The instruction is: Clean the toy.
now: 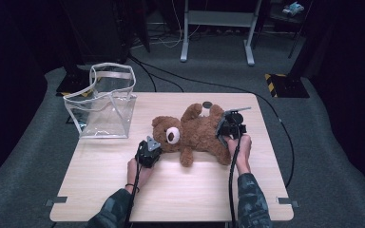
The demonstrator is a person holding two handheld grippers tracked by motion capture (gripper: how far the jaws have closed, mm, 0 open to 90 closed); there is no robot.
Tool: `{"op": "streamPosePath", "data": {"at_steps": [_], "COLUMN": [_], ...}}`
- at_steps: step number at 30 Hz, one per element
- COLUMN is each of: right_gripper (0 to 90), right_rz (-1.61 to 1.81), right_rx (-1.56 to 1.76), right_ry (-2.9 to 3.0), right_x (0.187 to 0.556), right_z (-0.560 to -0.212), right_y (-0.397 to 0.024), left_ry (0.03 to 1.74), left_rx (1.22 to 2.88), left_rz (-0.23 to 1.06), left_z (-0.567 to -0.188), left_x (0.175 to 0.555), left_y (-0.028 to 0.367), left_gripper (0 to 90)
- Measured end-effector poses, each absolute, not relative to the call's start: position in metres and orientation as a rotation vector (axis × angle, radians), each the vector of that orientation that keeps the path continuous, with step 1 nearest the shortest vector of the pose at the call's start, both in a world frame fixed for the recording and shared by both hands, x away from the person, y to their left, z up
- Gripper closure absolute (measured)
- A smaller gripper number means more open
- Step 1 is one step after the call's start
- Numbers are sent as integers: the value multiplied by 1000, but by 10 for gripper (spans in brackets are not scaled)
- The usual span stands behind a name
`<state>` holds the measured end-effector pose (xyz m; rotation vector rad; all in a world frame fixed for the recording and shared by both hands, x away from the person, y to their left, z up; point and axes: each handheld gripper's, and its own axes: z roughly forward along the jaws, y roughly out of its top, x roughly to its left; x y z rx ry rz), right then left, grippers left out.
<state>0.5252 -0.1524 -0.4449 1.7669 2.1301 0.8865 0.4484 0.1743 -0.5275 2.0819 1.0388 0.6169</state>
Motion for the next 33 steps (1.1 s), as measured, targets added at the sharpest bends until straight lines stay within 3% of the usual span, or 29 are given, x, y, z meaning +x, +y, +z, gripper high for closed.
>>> {"op": "streamPosePath", "data": {"at_steps": [8,18,23,28,33], "right_gripper": [756,756,756,755,750], "right_rz": [1009,698,869,1012,1069], "right_rx": [1659,1639,1596,1434,1282], "right_ry": [2035,2113,2041,2107,2211], "right_x": [514,509,496,484,486], "right_z": [-426,-454,-425,-393,-384], "right_y": [-152,-151,-153,-116,-61], "left_ry": [1038,1037,1038,1037,1038], "left_rx": [2081,2081,2081,2082,2079], "left_rz": [619,619,617,617,618], "left_z": [-528,-528,-528,-528,-528], "left_x": [448,448,448,448,448], "left_y": [174,174,174,174,174], "left_gripper": [899,899,898,898,898]}}
